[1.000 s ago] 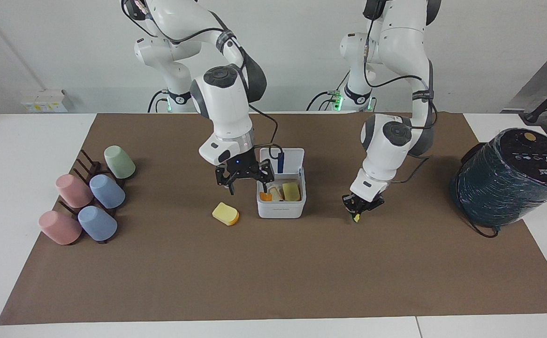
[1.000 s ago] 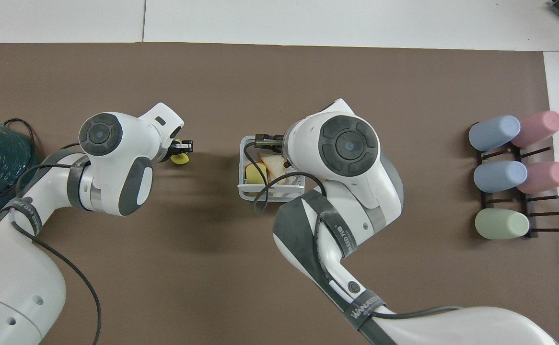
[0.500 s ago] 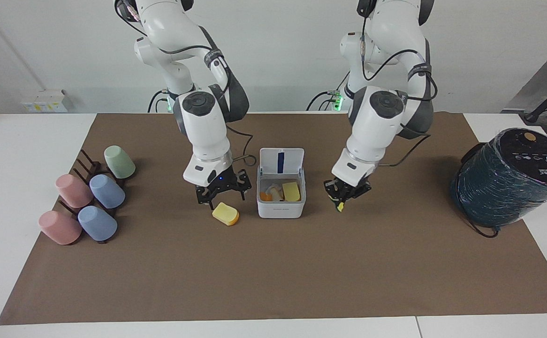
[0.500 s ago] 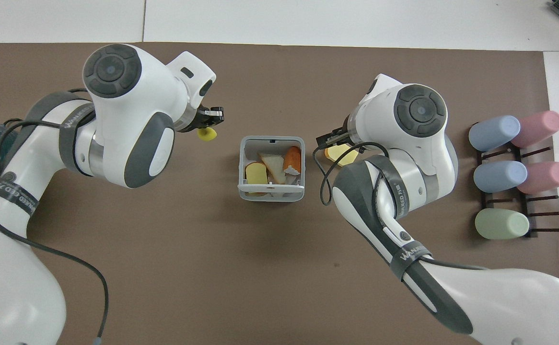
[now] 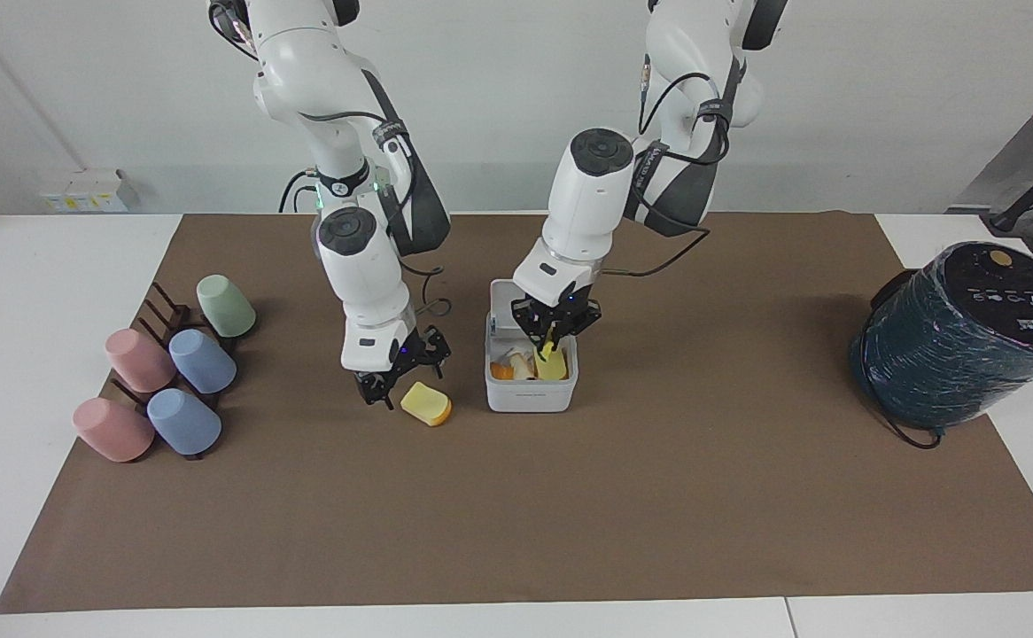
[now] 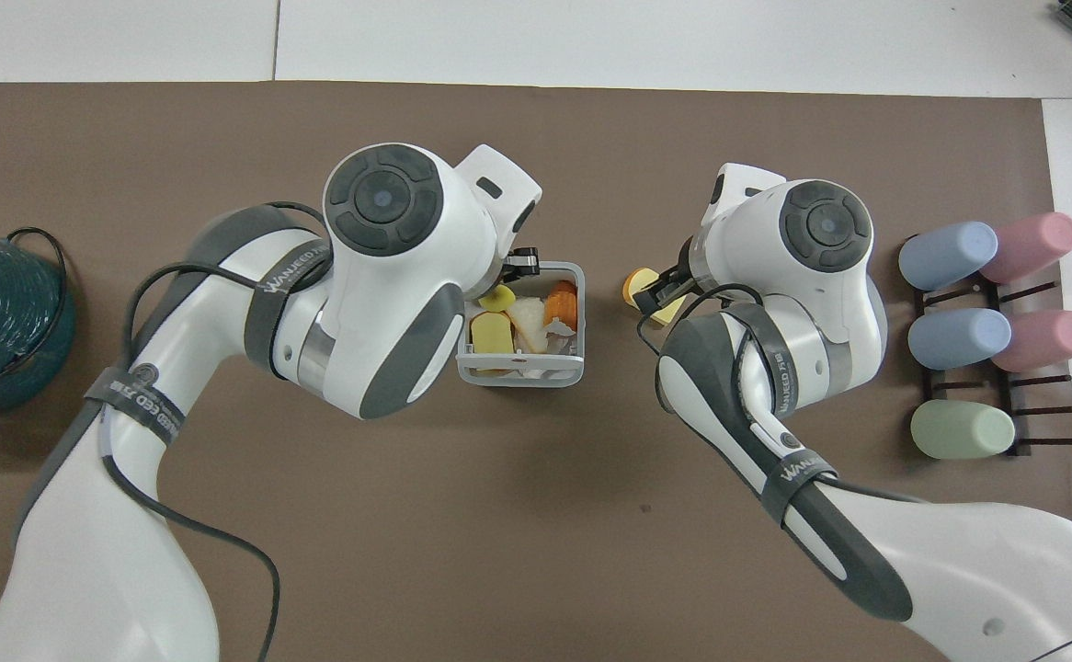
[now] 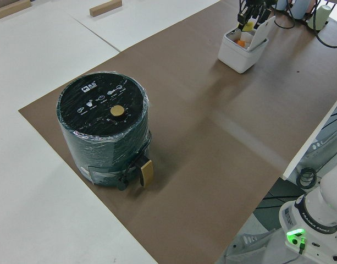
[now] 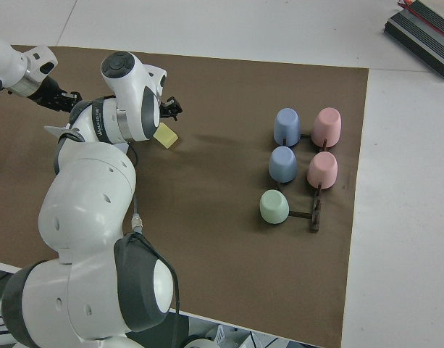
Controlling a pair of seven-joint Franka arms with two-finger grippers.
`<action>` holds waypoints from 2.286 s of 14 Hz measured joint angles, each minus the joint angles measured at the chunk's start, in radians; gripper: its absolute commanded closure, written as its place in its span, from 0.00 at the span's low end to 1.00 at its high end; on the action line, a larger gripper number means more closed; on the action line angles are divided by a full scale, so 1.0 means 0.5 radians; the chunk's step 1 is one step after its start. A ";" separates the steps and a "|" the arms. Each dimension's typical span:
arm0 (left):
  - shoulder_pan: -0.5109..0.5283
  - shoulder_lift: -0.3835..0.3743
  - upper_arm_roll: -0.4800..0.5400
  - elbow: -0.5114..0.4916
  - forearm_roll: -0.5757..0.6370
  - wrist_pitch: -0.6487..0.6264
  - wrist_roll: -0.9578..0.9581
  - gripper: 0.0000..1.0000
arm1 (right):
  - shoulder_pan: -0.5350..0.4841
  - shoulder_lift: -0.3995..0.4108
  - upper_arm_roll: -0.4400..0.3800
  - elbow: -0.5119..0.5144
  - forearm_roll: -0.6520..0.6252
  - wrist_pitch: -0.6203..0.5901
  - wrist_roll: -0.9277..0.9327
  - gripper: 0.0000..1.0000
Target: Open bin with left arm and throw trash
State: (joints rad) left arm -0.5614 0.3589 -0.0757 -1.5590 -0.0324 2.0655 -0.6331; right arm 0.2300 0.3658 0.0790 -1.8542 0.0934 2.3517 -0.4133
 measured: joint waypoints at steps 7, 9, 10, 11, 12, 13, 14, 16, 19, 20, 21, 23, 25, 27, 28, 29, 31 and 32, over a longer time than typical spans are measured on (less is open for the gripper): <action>-0.003 -0.003 0.017 -0.004 0.000 -0.004 -0.018 0.00 | -0.014 0.140 0.009 -0.078 0.037 0.217 -0.399 0.65; 0.017 -0.009 0.044 0.018 0.001 -0.041 -0.018 0.00 | -0.007 0.140 0.010 -0.091 0.037 0.230 -0.400 1.00; 0.056 -0.013 0.056 0.038 0.001 -0.073 -0.011 0.00 | -0.004 0.139 0.010 -0.091 0.037 0.236 -0.400 1.00; 0.122 -0.016 0.058 0.068 0.001 -0.115 0.034 0.00 | -0.001 0.135 0.012 -0.090 0.037 0.243 -0.400 1.00; 0.210 -0.020 0.059 0.114 0.001 -0.189 0.134 0.00 | -0.001 0.125 0.013 -0.084 0.038 0.249 -0.397 1.00; 0.286 -0.024 0.062 0.160 0.001 -0.278 0.238 0.00 | -0.002 0.112 0.013 -0.072 0.045 0.251 -0.378 1.00; 0.362 -0.028 0.066 0.218 0.001 -0.382 0.362 0.00 | -0.002 0.094 0.013 -0.059 0.053 0.251 -0.329 1.00; 0.498 -0.038 0.078 0.330 0.001 -0.585 0.631 0.00 | 0.000 0.042 0.014 -0.029 0.056 0.252 -0.178 1.00; 0.700 -0.050 0.085 0.387 0.002 -0.749 1.001 0.00 | 0.005 -0.063 0.021 0.007 0.059 0.251 0.019 1.00; 0.762 -0.066 0.085 0.390 0.002 -0.785 1.083 0.00 | 0.005 -0.094 0.035 0.023 0.062 0.242 0.100 1.00; 0.820 -0.091 0.085 0.393 0.002 -0.825 1.158 0.00 | 0.006 -0.118 0.061 0.047 0.064 0.220 0.199 1.00; 0.925 -0.176 0.085 0.405 0.029 -0.921 1.311 0.00 | 0.023 -0.141 0.120 0.134 0.064 0.123 0.414 1.00; 0.982 -0.281 0.085 0.407 0.066 -0.992 1.406 0.00 | 0.092 -0.142 0.138 0.216 0.064 0.050 0.610 1.00; 0.991 -0.364 0.085 0.407 0.078 -1.026 1.427 0.00 | 0.187 -0.141 0.140 0.233 0.064 0.039 0.797 1.00; 0.991 -0.392 0.083 0.407 0.080 -1.041 1.428 0.00 | 0.249 -0.139 0.140 0.233 0.064 0.038 0.903 1.00; 0.991 -0.407 0.081 0.405 0.081 -1.056 1.428 0.00 | 0.308 -0.137 0.141 0.233 0.064 0.038 0.992 1.00; 0.991 -0.411 0.078 0.383 0.082 -1.056 1.428 0.00 | 0.395 -0.133 0.141 0.226 0.064 0.031 1.084 0.53; 0.991 -0.414 0.078 0.357 0.082 -1.042 1.429 0.00 | 0.409 -0.132 0.141 0.219 0.064 0.025 1.088 0.01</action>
State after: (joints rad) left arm -0.0659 0.1521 -0.0369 -1.3807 0.0087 1.5445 0.0812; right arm 0.4345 0.3000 0.1494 -1.7445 0.1252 2.3643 0.1308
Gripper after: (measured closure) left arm 0.000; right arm 0.907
